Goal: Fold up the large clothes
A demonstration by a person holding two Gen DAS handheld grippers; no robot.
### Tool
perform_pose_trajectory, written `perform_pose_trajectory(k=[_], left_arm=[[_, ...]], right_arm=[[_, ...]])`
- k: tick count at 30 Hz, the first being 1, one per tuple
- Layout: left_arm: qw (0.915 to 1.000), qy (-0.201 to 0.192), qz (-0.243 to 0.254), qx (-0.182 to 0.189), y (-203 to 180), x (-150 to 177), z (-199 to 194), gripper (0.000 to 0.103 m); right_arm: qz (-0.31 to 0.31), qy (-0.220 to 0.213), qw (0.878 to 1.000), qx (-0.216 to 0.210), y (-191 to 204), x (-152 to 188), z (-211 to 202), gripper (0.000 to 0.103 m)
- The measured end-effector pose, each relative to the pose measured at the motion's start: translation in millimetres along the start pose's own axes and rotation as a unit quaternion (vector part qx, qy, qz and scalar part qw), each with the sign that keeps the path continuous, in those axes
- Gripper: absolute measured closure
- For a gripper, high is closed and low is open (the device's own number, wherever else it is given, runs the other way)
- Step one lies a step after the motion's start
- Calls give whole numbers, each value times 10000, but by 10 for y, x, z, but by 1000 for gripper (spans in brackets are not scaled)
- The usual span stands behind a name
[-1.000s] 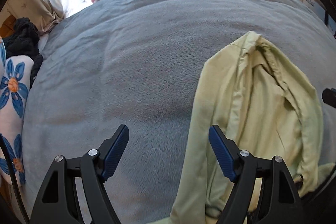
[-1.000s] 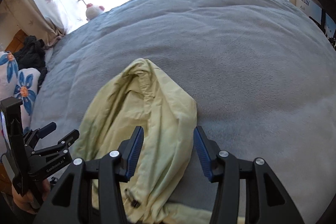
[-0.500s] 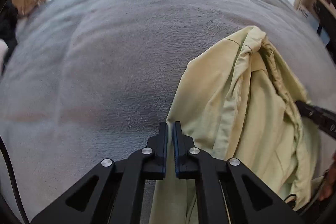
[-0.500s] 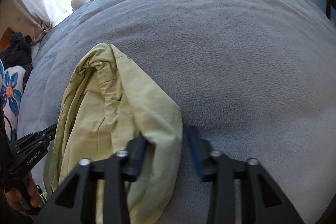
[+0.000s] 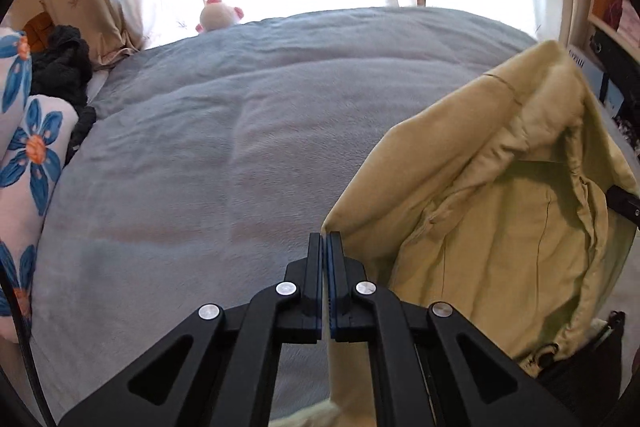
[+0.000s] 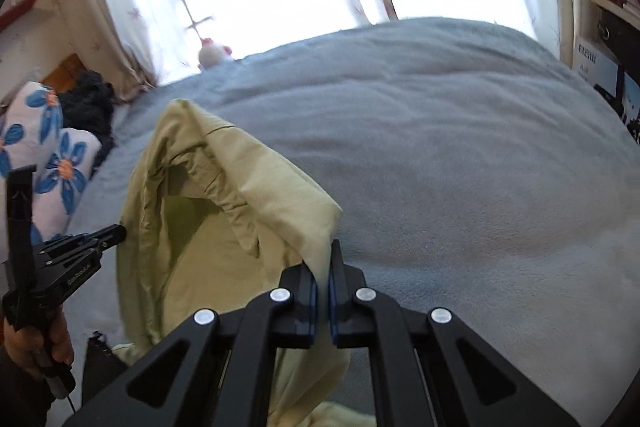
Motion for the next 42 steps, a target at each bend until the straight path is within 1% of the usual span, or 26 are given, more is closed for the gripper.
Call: perform_pose_trajectory(k=[3, 7, 10, 12, 15, 17, 21, 24, 25, 27, 30, 32, 33, 36, 37, 38, 40, 41, 42], left_arm=[[9999, -105, -60, 121, 154, 120, -385, 103], [9995, -80, -138, 281, 310, 401, -792, 103], [9989, -6, -168, 428, 370, 666, -1058, 103], [9986, 35, -84, 517, 360, 880, -1248, 103], [9979, 162, 40, 619, 325, 1247, -1487, 103], [9978, 216, 107, 621, 284, 1492, -1649, 103], [9963, 241, 170, 812, 206, 1892, -1919, 103], [9951, 363, 260, 885, 107, 2202, -2011, 103], [9949, 409, 284, 876, 82, 2274, -2012, 103], [9946, 513, 308, 852, 42, 2447, -1996, 103], [9928, 716, 238, 932, -24, 2636, -1960, 103], [9922, 767, 291, 933, -61, 2704, -1935, 102], [9917, 812, 284, 956, -84, 2740, -1923, 102], [9887, 954, 121, 1150, -132, 2816, -1859, 96], [9875, 997, 58, 1217, -153, 2844, -1846, 96], [9857, 1049, -37, 1321, -178, 2885, -1831, 96], [9804, 1175, -233, 1564, -237, 2967, -1785, 95], [9767, 1239, -358, 1713, -274, 3014, -1753, 94], [9717, 1299, -528, 1903, -317, 3066, -1716, 94]], right_arm=[[-218, -209, 9994, -193, 206, 52, -380, 99], [-539, -273, 9979, -235, 406, 231, -765, 99], [-696, -255, 9970, -200, 454, 392, -959, 100], [-780, -212, 9966, -171, 472, 544, -1100, 100], [-846, -96, 9962, -187, 485, 864, -1315, 101], [-917, 6, 9956, -174, 503, 1110, -1420, 100], [-933, 256, 9951, -203, 499, 1616, -1497, 100], [-916, 498, 9944, -196, 499, 2008, -1456, 100], [-910, 559, 9941, -180, 501, 2085, -1427, 100], [-896, 796, 9928, -63, 487, 2316, -1350, 98], [-802, 982, 9918, 189, 427, 2462, -1334, 97], [-755, 1056, 9910, 339, 391, 2494, -1384, 94], [-721, 1080, 9910, 338, 380, 2503, -1419, 91], [-619, 1175, 9908, 269, 356, 2548, -1553, 86], [-603, 1195, 9907, 252, 358, 2573, -1593, 83], [-547, 1255, 9905, 144, 365, 2614, -1649, 81], [-440, 1309, 9904, -67, 413, 2695, -1726, 65], [-381, 1311, 9905, -157, 437, 2732, -1751, 61], [-327, 1314, 9905, -223, 462, 2764, -1755, 54]])
Point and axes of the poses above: each gripper's, at about its wrist camera, not at the fingertips, and z roughly the way its jaws point, y to its left, x to its underside, the point moved 10 cm from there along z, roughly the way its jaws point
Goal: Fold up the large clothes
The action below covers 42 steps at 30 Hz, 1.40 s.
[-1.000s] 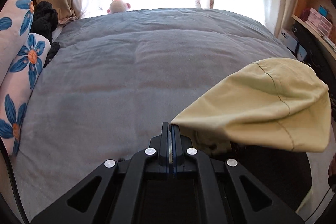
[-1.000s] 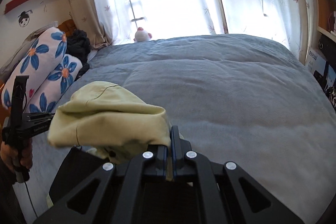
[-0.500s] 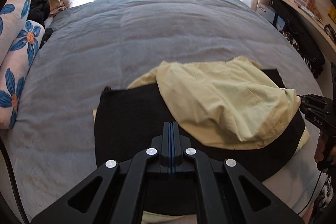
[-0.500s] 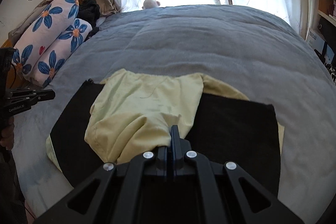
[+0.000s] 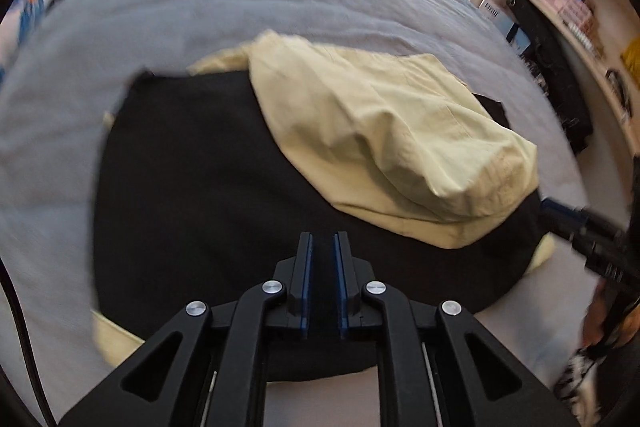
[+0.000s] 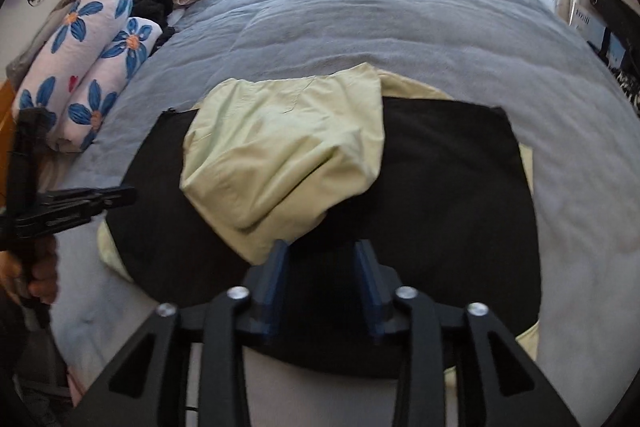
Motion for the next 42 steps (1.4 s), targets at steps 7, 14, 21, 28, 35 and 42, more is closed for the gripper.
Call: perform_pose_trajectory(k=[7, 14, 21, 28, 35, 42], left_arm=[[9861, 9, -988, 1334, -118, 114, 400, 82], [9803, -178, -1019, 1683, -234, 41, 632, 75], [9581, -348, -1445, 2448, -259, 101, 606, 46], [9291, -780, -1870, 3093, -224, 31, 526, 36], [9768, -964, -1414, 1286, -198, 66, 560, 92], [9964, -506, -680, 95, -346, 266, 756, 83]], right_arm=[[588, 159, 9962, -623, 129, 119, 454, 51], [980, -72, 9887, -1135, 285, -22, 802, 52], [1865, 10, 9509, -2468, 515, -71, 729, 89], [2358, 231, 9143, -3284, 682, 49, 699, 89], [2087, 309, 9449, -2503, 707, 259, 826, 90], [1450, 404, 9780, -1446, 727, 432, 986, 88]])
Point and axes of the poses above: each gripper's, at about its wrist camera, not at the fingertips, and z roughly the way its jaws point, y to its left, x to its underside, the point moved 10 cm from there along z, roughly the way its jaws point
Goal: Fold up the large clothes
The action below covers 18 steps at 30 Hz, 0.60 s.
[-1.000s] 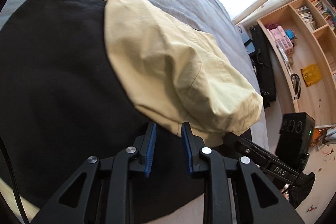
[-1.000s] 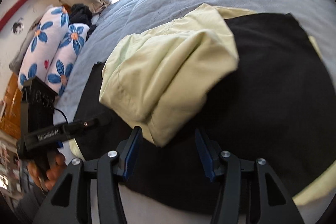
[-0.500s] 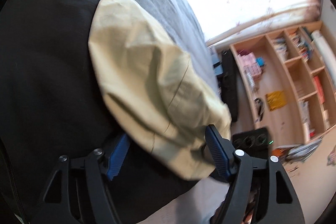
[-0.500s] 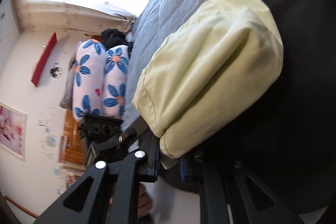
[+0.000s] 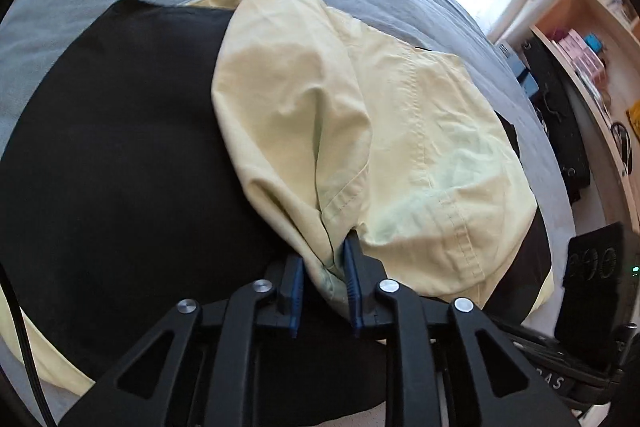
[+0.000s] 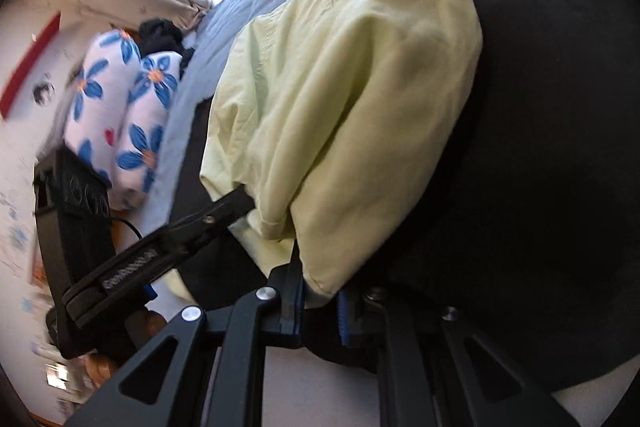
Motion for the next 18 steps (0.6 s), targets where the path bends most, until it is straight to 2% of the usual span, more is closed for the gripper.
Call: perform_pose_trajectory(k=[2, 3, 4, 5, 7, 9, 12, 14, 18], left_arm=[[9999, 24, 99, -133, -60, -33, -67, 67], [9994, 13, 217, -285, -67, -43, -117, 62], [9985, -31, 317, -442, -104, -52, -174, 51], [9971, -122, 418, -620, -84, -71, -256, 42], [9937, -362, 552, -902, -53, -183, -439, 40], [9924, -650, 540, -896, -105, -281, -592, 40], [9931, -952, 337, -599, -64, -425, -721, 45], [9934, -1000, 225, -509, 25, -528, -712, 67], [9959, -885, 67, -166, -22, -725, -435, 82]], right_arm=[[-228, 73, 9991, 357, 43, -12, -74, 82], [-345, 76, 9979, 551, 28, -7, -128, 74], [-491, 47, 9959, 765, 12, -10, -208, 70], [-703, -14, 9928, 971, 25, -17, -327, 70], [-894, -125, 9886, 1203, 29, -53, -505, 70], [-1025, -452, 9847, 1337, 64, -164, -732, 70], [-1196, -986, 9809, 1175, 181, -363, -922, 70], [-1450, -1277, 9742, 1165, 319, -558, -884, 70], [-1606, -1233, 9726, 1142, 336, -785, -557, 70]])
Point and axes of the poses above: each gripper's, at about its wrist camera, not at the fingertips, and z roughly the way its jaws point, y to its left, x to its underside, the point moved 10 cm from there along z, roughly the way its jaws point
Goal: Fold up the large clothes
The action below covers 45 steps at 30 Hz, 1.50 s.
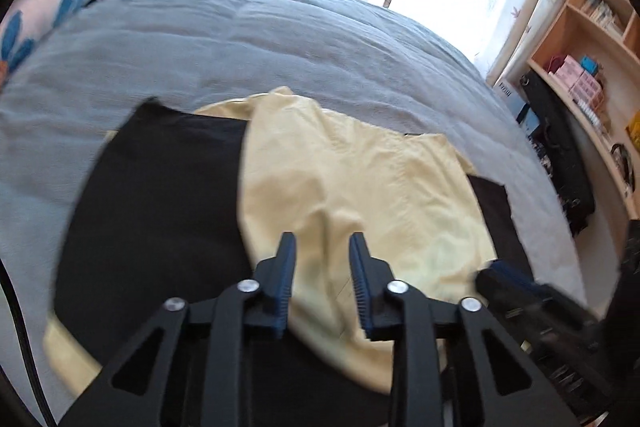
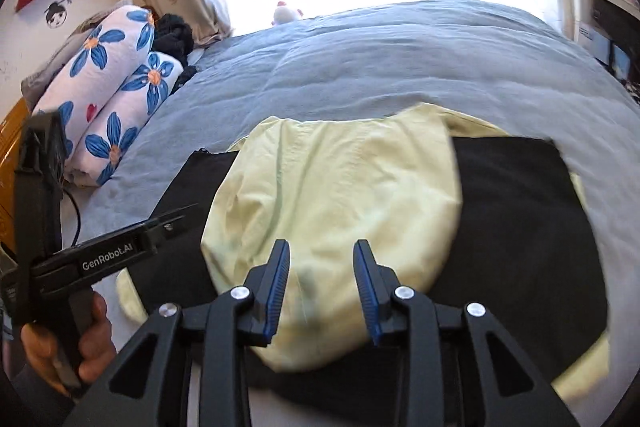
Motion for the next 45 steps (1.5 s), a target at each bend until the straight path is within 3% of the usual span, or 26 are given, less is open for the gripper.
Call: perform_pose_trajectory(k=[3, 5, 6, 9, 15, 21, 24, 26, 38, 45], left_arm=[[9996, 131, 147, -202, 10, -22, 293, 90], [9974, 474, 263, -483, 118, 89, 496, 92], [9958, 675, 295, -540, 172, 176, 570, 93], [9949, 710, 465, -551, 215, 291, 596, 93], [9951, 641, 406, -640, 203, 294, 583, 93], [9945, 572, 498, -719, 171, 328, 301, 82], [9940, 556, 494, -799, 138, 331, 210, 68], [9942, 532, 481, -802, 110, 339, 113, 50], [9938, 322, 671, -832, -125, 506, -754, 48], [9927, 242, 722, -939, -133, 702, -1259, 43]], right_arm=[[-40, 215, 9987, 460, -194, 62, 288, 75], [25, 361, 9952, 907, -453, 218, 317, 78], [90, 479, 9942, 958, -551, 321, 325, 79], [56, 630, 9933, 965, -708, 586, 289, 89], [-20, 648, 9910, 1171, -690, 603, 221, 86], [178, 571, 9926, 1060, -639, 534, 135, 86], [280, 568, 9932, 980, -598, 528, 65, 86], [281, 548, 9937, 936, -551, 516, -3, 86], [-233, 108, 9979, 593, -2, 342, -928, 86], [-856, 152, 9954, 401, 360, 394, -1635, 86]])
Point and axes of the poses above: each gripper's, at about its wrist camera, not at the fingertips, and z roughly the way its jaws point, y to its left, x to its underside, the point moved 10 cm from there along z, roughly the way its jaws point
